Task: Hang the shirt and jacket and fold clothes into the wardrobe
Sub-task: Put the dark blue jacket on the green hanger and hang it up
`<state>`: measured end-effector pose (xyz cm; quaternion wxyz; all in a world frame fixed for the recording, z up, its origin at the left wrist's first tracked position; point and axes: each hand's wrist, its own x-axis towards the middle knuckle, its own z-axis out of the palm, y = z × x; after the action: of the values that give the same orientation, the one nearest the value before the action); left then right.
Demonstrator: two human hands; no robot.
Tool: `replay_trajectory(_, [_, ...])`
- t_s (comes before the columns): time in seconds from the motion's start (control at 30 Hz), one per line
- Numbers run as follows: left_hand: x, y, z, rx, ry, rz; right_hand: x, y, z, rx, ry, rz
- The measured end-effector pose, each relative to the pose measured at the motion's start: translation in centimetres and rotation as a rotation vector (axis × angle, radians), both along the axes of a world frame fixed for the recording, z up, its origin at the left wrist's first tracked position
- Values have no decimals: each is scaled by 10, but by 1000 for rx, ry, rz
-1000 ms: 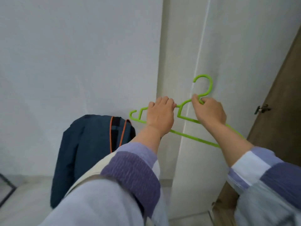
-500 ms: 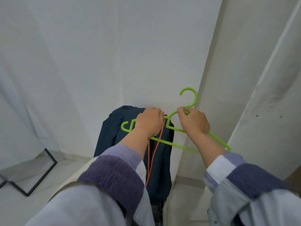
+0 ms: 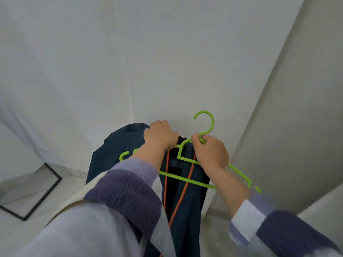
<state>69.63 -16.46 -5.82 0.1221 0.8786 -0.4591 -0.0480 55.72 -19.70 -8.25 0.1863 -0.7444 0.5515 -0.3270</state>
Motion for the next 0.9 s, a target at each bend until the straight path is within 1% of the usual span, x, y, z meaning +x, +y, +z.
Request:
replay_trajectory(0.1, [6,-25,0,199,19,29,7,-12,-13,-27,8,-22])
replay_trajectory(0.2, [8,-39,-1,293,26,75,13,-15,-17,-44,4,-42])
replay_trajectory(0.27, [8,-43,-4,292,19,128,15,-15,-17,-52,0,-31])
replay_trajectory(0.33, [7,-44,-7,238,-22,168,15,-15,-16,-55,1,-27])
replay_trajectory(0.5, [1,-20,12,160,-213,113,9,5,-13,-82,30,-14])
replay_trajectory(0.53, [1,-11,20,128,-221,112,7,12,-10,-93,35,-5])
replay_trajectory(0.57, [1,-1,28,85,-193,123,4,19,-7,-105,34,3])
replay_trajectory(0.63, [5,23,45,-58,-53,176,-1,34,7,-137,31,8])
replay_trajectory(0.73, [9,64,67,-277,266,256,-8,58,31,-182,17,-5])
replay_trajectory(0.8, [6,91,76,-385,437,310,-12,76,45,-205,-9,-1])
replay_trajectory(0.83, [5,103,80,-427,467,320,-14,85,52,-213,-20,5])
replay_trajectory(0.87, [4,115,82,-453,452,312,-17,94,56,-218,-27,10])
replay_trajectory(0.9, [4,127,83,-462,398,291,-20,103,61,-220,-32,16])
